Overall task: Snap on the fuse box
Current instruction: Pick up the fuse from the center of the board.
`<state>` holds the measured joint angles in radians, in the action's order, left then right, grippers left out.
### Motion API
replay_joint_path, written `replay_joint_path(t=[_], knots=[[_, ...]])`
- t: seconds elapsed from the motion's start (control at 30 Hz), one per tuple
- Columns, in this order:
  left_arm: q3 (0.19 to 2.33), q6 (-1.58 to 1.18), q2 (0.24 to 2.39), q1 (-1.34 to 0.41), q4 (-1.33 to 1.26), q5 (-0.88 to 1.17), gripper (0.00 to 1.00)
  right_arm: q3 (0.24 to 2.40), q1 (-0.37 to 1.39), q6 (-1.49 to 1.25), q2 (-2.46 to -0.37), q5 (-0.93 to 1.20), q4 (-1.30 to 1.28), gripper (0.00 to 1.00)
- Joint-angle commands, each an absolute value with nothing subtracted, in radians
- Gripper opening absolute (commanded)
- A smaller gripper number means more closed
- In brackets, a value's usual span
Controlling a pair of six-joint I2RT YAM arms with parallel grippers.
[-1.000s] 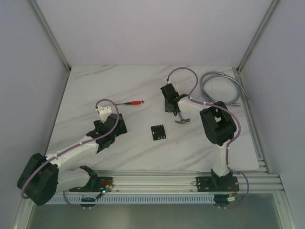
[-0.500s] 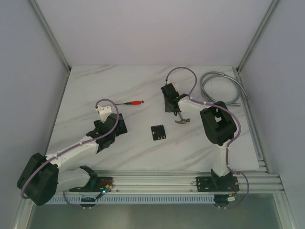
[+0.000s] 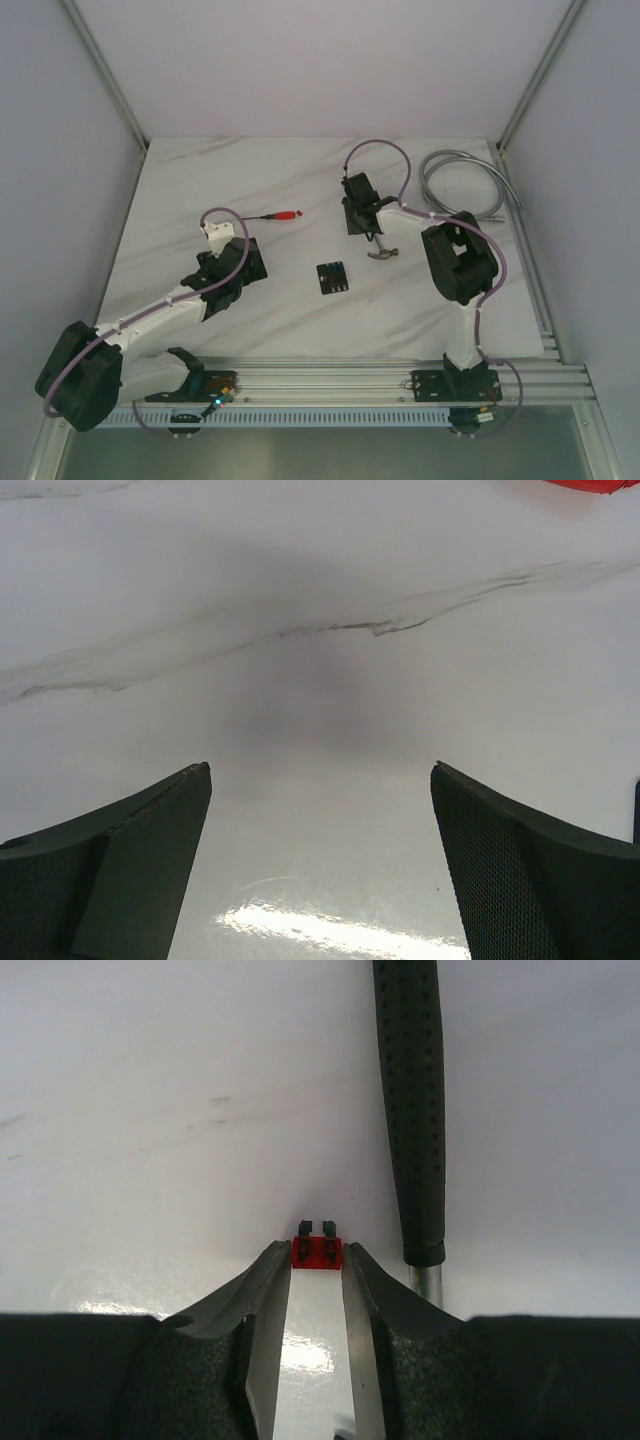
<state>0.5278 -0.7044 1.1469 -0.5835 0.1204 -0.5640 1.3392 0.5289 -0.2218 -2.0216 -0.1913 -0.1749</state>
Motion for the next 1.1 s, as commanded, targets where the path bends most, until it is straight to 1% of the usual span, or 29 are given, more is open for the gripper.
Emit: replay_joint_path(t=[0.0,0.27,0.57,0.83,1.07], knots=[[0.517,-0.689,1.133,-0.580,0.103,-0.556,1.00,1.272,0.530,-0.204,-2.074,-0.126,-0.266,0.32],[0.521,-0.697,1.135,-0.581,0.098,-0.535,1.00,1.247,0.531,-0.212,-2.042,-0.149,-0.265,0.24],[0.545,-0.710,1.128,-0.581,0.058,-0.377,0.99,1.147,0.580,-0.163,-1.868,-0.046,-0.169,0.23],[0.622,-0.725,1.169,-0.581,0.012,-0.192,0.88,1.046,0.679,-0.101,-1.685,0.039,-0.079,0.23],[0.686,-0.732,1.175,-0.580,-0.010,-0.092,0.79,0.974,0.728,-0.061,-1.563,0.097,0.004,0.23]])
